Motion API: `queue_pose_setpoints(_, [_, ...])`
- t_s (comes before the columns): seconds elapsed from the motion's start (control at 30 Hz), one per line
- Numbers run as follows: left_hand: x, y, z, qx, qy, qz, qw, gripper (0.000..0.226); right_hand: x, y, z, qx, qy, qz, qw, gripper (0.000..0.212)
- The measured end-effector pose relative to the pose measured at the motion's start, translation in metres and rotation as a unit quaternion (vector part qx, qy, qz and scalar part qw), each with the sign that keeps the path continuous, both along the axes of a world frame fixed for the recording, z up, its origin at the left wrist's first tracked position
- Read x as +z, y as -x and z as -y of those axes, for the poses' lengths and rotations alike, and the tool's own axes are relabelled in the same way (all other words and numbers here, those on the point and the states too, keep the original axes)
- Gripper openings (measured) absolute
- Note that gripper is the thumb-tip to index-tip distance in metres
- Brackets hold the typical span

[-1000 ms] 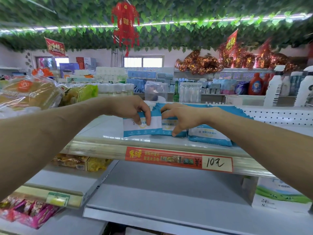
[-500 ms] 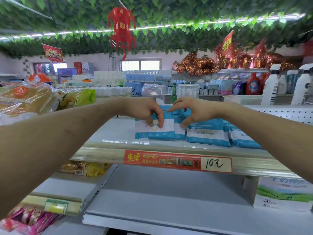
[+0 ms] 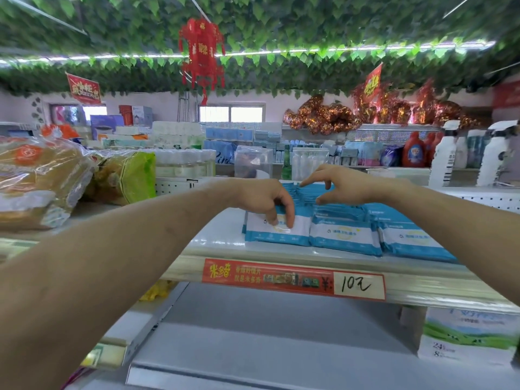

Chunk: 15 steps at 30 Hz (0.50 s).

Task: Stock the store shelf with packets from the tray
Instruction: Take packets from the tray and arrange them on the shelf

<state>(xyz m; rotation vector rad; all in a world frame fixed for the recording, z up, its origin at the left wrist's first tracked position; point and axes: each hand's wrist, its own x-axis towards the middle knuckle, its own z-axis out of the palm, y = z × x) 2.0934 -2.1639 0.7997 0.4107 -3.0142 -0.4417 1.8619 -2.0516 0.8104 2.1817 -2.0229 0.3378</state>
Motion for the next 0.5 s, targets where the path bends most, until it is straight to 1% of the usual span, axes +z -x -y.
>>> queue_pose_setpoints(0.17, [-0.006,0.001,-0.004,-0.011,0.038,-0.007,0.999,0.027,0.002,-0.01,0.012,-0.002,0.017,-0.001,1.0,0.047])
queue_pose_setpoints(0.3, [-0.002,-0.02,0.002,0.002,0.043,-0.07,0.997,0.031,0.006,-0.03,0.024,0.002,0.042,-0.001,0.999,0.043])
queue_pose_setpoints(0.4, [0.003,-0.063,0.013,0.051,0.024,-0.108,0.993,0.031,0.008,-0.06,0.035,0.031,0.07,-0.009,0.997,0.041])
queue_pose_setpoints(0.5, [0.002,-0.133,0.022,0.13,0.005,-0.124,0.984,0.029,0.007,-0.107,0.052,0.092,0.116,0.002,0.989,0.037])
